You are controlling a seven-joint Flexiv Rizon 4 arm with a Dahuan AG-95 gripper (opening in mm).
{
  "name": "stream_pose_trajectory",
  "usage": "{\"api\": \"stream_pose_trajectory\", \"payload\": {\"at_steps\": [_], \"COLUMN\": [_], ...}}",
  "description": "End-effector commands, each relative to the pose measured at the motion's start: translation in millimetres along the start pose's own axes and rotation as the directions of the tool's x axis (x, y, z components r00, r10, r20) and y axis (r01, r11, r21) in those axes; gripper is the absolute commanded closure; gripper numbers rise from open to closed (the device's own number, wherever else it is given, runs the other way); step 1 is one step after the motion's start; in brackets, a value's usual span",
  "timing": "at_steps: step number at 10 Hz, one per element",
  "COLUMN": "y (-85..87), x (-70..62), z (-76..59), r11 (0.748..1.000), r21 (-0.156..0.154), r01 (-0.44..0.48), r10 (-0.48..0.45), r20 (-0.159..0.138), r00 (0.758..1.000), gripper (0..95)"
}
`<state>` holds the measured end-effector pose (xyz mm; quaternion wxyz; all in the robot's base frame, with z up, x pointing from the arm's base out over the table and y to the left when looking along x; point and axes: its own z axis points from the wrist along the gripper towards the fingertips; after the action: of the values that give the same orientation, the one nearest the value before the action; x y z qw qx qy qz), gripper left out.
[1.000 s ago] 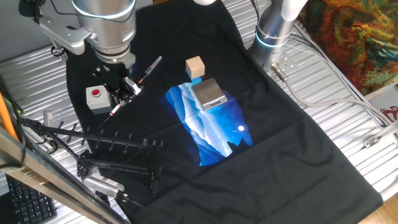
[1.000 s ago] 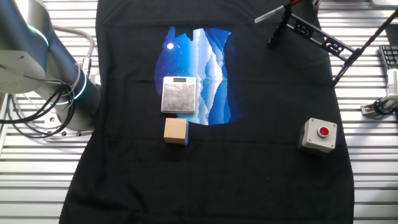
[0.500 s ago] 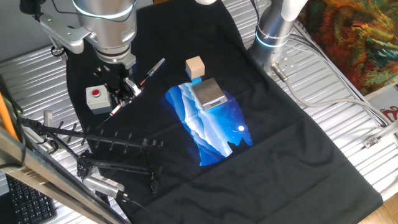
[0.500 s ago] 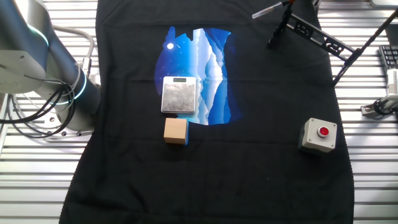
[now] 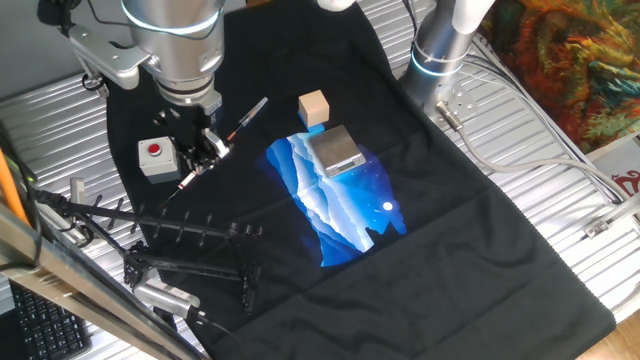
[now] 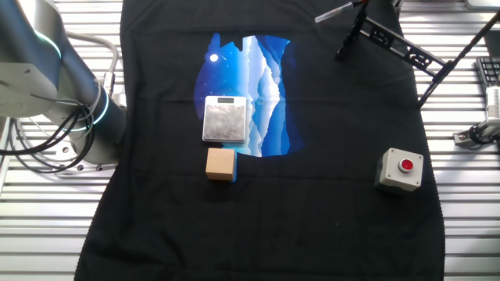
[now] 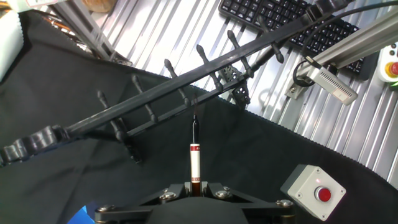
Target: Place the brush on the pen rack
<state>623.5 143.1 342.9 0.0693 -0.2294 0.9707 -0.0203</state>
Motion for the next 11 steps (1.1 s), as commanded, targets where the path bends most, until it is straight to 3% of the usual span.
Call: {"api": "stream_pose_trajectory", "payload": {"at_steps": [1, 11], "y": [0.7, 3.0], "x": [0.6, 2.5], "z": [-1.0, -1.6], "r11": [1.000, 1.000], "r21": [0.001, 0.005], "r01": [-0.001, -0.023], "r10": [0.001, 0.023], "r20": [-0.001, 0.012], "r00": [1.000, 1.000], "gripper": [95.0, 95.0]}}
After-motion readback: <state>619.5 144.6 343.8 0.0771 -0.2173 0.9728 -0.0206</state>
